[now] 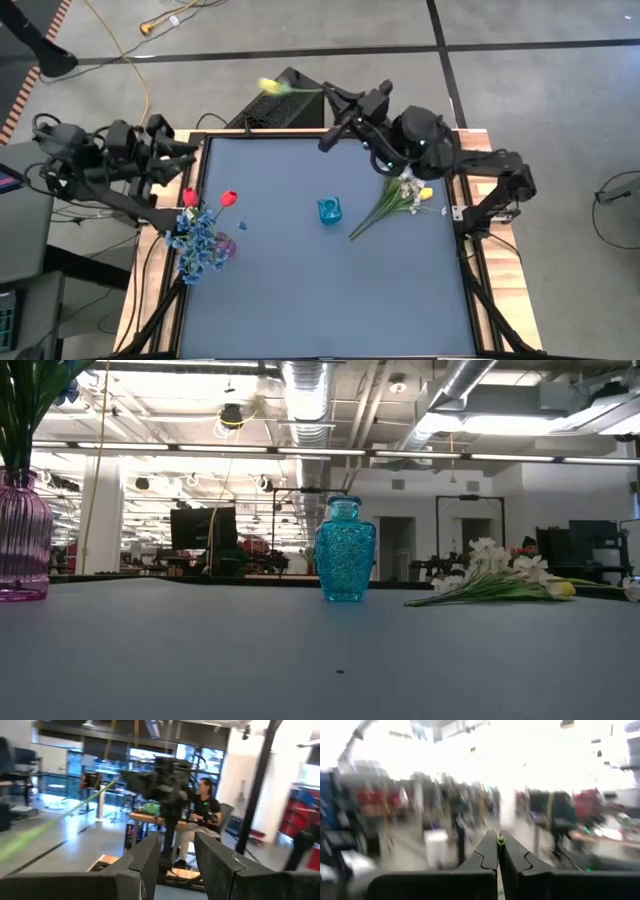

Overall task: Sort flowers into vase by color
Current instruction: Put the right yellow tulip into the blue vase

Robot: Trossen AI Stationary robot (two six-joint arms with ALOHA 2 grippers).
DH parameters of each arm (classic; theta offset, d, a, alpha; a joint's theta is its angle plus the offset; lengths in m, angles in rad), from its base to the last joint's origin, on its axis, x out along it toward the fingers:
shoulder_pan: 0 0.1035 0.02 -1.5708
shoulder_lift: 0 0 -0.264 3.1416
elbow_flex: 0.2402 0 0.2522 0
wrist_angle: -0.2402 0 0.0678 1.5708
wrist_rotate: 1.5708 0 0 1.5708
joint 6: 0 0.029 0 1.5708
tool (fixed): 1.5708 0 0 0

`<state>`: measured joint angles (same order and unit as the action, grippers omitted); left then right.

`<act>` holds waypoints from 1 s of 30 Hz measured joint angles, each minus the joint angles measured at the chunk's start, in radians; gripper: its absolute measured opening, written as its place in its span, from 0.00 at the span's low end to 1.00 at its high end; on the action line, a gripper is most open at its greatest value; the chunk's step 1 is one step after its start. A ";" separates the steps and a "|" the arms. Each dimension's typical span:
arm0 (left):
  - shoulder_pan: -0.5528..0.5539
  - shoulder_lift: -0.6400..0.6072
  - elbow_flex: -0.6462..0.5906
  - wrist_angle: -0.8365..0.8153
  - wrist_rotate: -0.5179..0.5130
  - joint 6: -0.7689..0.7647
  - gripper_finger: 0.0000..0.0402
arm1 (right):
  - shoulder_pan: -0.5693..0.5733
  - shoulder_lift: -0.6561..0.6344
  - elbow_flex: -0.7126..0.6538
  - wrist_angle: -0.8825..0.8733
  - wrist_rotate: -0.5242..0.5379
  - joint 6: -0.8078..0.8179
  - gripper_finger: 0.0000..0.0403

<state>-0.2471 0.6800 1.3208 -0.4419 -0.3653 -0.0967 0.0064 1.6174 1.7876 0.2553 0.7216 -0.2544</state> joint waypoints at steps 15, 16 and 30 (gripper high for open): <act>0.249 0.138 -0.003 0.150 0.204 -0.128 0.28 | -0.002 0.269 -0.073 1.023 -0.348 0.035 0.06; 0.278 0.142 -0.001 0.175 0.232 -0.133 0.28 | -0.003 0.281 -0.071 1.061 -0.368 0.055 0.06; 0.694 0.223 -0.001 0.399 0.672 -0.298 0.28 | -0.014 0.336 -0.044 1.143 -0.462 0.189 0.06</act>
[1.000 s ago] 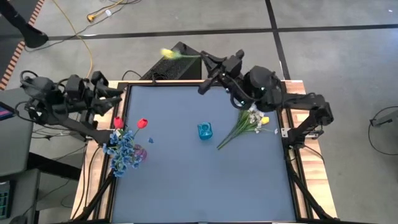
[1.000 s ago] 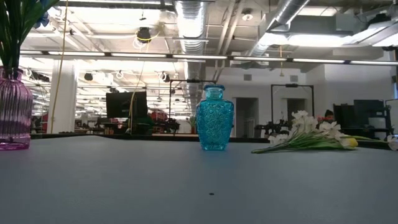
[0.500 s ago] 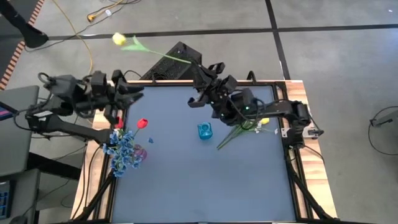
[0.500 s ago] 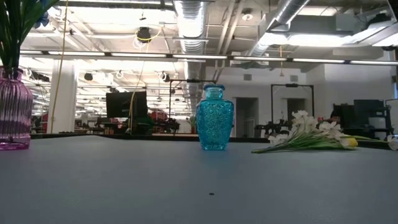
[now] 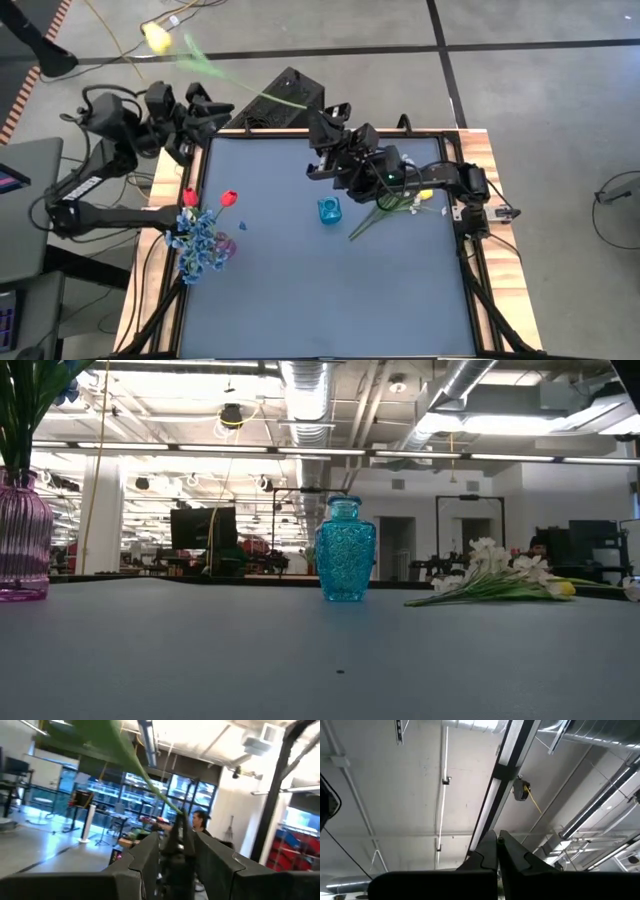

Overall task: Sort flowers into vase by color
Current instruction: Put the right yellow tulip into the blue vase

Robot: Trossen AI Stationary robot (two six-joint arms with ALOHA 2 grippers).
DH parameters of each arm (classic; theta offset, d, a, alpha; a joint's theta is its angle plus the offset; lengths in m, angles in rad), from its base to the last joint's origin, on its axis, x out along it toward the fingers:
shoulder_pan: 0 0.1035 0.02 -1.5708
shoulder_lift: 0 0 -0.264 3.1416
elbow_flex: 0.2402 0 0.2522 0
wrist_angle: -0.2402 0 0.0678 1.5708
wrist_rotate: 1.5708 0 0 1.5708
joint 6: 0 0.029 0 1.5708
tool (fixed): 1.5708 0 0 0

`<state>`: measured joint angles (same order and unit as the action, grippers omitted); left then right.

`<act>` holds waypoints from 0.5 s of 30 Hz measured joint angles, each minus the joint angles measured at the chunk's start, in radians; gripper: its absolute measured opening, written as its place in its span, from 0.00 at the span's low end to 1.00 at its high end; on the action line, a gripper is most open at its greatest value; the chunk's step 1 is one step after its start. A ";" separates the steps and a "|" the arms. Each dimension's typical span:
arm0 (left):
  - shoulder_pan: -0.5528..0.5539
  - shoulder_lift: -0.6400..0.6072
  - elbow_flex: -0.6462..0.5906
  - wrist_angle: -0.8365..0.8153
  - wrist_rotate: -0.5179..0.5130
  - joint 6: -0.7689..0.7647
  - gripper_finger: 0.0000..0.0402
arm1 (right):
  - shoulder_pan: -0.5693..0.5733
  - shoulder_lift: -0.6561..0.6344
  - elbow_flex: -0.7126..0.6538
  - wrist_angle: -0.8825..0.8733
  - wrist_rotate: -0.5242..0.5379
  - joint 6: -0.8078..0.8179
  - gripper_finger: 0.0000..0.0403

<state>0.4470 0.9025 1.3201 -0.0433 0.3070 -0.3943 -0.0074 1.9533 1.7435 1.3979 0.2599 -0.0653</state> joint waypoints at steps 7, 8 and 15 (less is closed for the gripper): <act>0.056 0.033 0.000 0.114 0.072 -0.038 0.28 | 0.000 0.000 0.000 -0.040 0.000 0.016 0.06; 0.062 0.033 0.000 0.114 0.057 -0.040 0.28 | 0.000 0.000 0.000 -0.043 0.000 0.016 0.06; 0.072 0.031 0.000 0.211 0.111 -0.057 0.28 | 0.008 0.000 0.000 -0.062 -0.001 0.013 0.06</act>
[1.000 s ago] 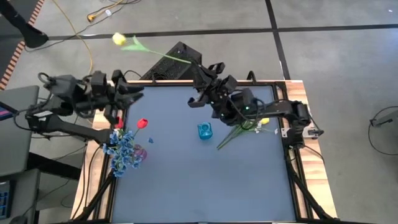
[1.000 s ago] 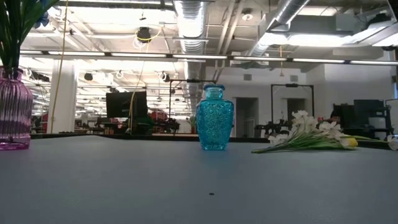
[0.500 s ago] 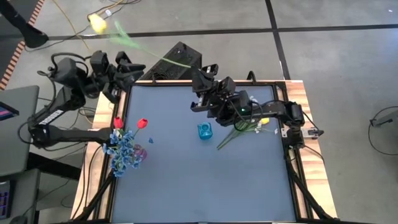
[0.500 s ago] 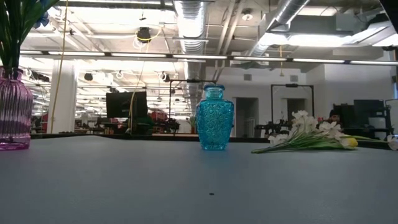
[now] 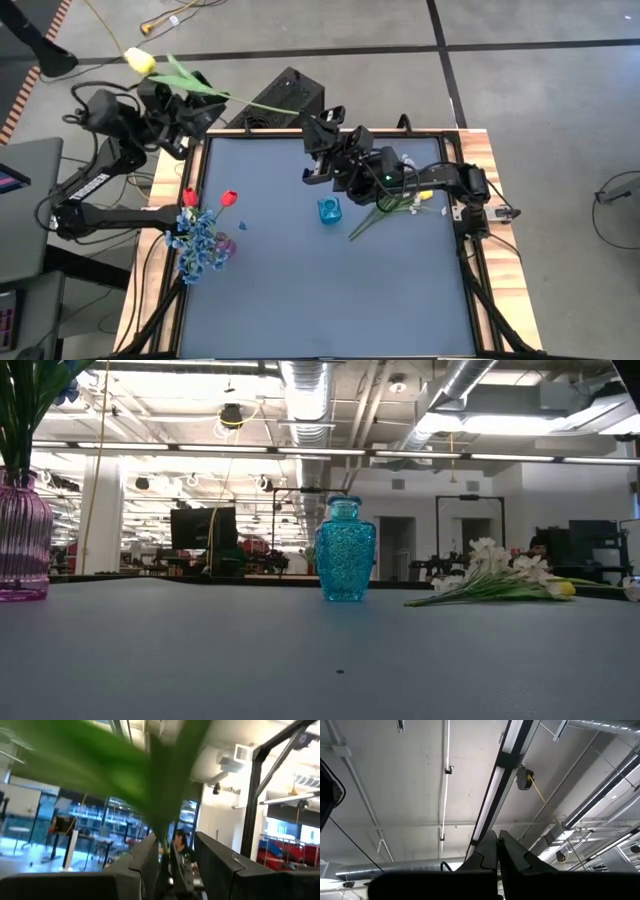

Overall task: Sort flowers into vase by color
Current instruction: Put the right yellow tulip into the blue vase

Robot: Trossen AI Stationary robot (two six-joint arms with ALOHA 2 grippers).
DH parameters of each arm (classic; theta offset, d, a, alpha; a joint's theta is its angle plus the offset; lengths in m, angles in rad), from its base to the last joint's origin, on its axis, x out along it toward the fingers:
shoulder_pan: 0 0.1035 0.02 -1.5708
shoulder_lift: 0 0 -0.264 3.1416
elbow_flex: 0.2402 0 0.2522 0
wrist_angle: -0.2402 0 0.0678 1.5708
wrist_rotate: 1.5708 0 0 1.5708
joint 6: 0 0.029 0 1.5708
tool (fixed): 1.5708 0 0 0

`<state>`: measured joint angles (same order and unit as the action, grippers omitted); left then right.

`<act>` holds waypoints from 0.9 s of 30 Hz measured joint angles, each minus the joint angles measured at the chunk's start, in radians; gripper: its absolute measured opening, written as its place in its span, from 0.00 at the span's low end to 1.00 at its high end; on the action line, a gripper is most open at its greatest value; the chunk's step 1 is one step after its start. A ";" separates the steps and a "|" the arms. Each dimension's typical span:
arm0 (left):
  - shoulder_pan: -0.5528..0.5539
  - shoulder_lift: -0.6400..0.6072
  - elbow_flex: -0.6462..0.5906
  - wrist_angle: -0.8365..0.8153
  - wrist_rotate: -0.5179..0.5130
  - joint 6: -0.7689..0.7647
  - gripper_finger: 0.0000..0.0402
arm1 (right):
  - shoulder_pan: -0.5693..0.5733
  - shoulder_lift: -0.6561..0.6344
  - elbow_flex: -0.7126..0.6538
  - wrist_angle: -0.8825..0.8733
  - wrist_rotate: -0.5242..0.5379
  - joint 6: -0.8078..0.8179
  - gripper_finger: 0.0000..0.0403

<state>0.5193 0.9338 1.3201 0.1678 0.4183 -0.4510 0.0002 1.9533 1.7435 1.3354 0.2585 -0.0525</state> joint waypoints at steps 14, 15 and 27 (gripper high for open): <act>0.001 -0.012 0.000 0.027 -0.063 0.025 0.02 | -0.003 0.000 0.000 -0.044 0.000 -0.005 0.16; 0.001 -0.012 0.000 0.026 -0.063 0.027 0.01 | -0.004 -0.004 0.000 -0.063 0.001 -0.005 0.20; 0.000 -0.019 0.109 -0.248 -0.101 0.201 0.00 | -0.038 -0.233 0.000 -1.060 0.003 0.025 0.62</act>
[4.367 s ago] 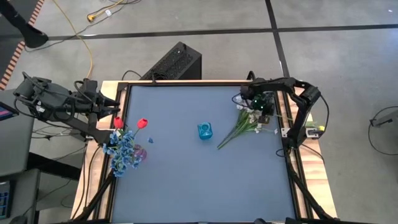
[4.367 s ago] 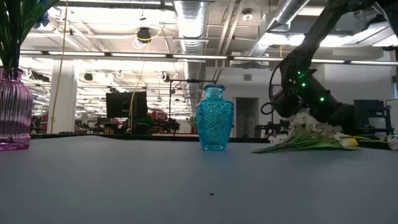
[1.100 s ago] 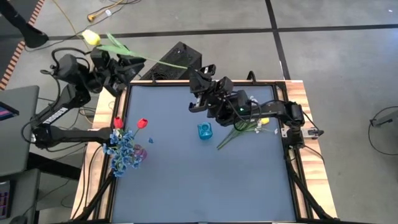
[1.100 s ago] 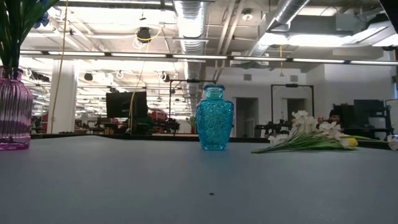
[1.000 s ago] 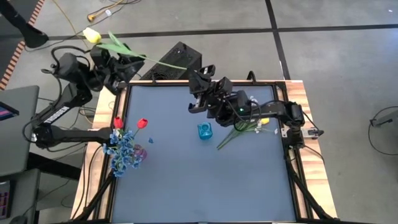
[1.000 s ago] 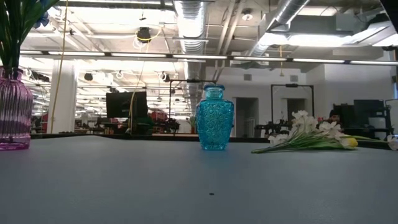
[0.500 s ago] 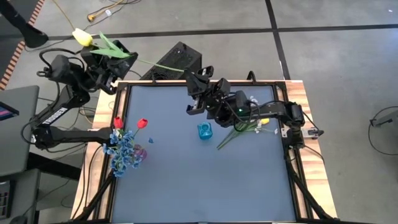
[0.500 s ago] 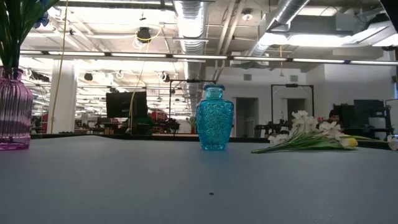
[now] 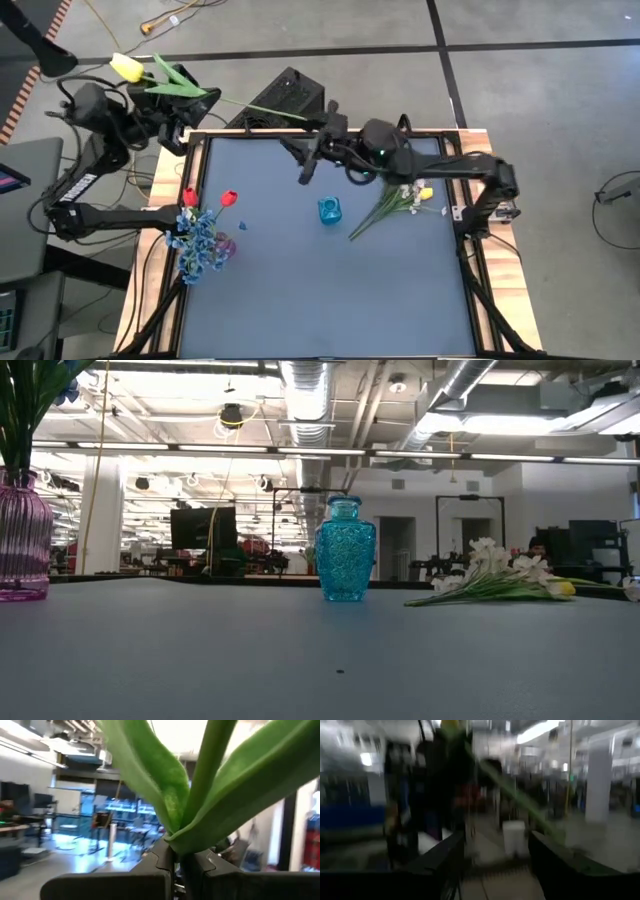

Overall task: Sort flowers into vase by color
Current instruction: Put the right yellow tulip into the blue vase

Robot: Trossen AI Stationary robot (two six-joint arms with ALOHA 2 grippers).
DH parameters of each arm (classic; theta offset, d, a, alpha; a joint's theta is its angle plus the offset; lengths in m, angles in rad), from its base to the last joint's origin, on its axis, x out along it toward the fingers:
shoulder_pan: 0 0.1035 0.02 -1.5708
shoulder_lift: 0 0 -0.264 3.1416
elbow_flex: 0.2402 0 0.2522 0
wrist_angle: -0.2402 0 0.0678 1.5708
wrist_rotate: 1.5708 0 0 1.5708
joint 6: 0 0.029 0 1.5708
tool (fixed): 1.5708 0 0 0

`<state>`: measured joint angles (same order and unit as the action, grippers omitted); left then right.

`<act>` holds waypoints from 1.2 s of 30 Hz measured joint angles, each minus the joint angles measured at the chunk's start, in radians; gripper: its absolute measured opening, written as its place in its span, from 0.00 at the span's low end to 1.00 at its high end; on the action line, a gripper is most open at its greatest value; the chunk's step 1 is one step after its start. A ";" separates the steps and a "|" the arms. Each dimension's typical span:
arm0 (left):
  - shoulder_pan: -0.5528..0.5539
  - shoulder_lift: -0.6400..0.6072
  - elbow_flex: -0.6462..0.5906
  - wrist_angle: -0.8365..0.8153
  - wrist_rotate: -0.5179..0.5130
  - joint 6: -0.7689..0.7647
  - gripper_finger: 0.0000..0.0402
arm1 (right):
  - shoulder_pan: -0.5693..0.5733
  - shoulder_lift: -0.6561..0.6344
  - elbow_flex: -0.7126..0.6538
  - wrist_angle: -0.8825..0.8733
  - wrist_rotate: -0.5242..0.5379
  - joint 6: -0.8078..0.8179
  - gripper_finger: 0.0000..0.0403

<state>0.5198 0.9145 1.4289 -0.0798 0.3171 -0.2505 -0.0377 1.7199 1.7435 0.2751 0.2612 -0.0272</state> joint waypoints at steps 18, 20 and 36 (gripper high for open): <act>-0.092 0.191 0.203 -0.545 -0.032 0.178 0.00 | -0.040 -0.107 -0.002 -0.432 0.073 -0.004 0.63; -0.122 0.220 0.204 -0.538 -0.036 0.185 0.00 | -0.040 -0.089 0.003 -0.382 0.047 -0.002 0.63; -0.168 0.328 0.202 -0.573 -0.088 0.267 0.00 | -0.028 -0.030 0.007 -0.389 -0.059 0.071 0.63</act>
<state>0.3519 1.2428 1.6314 -0.6525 0.2287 0.0166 -0.0662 1.6899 1.7501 -0.1134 0.2023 0.0440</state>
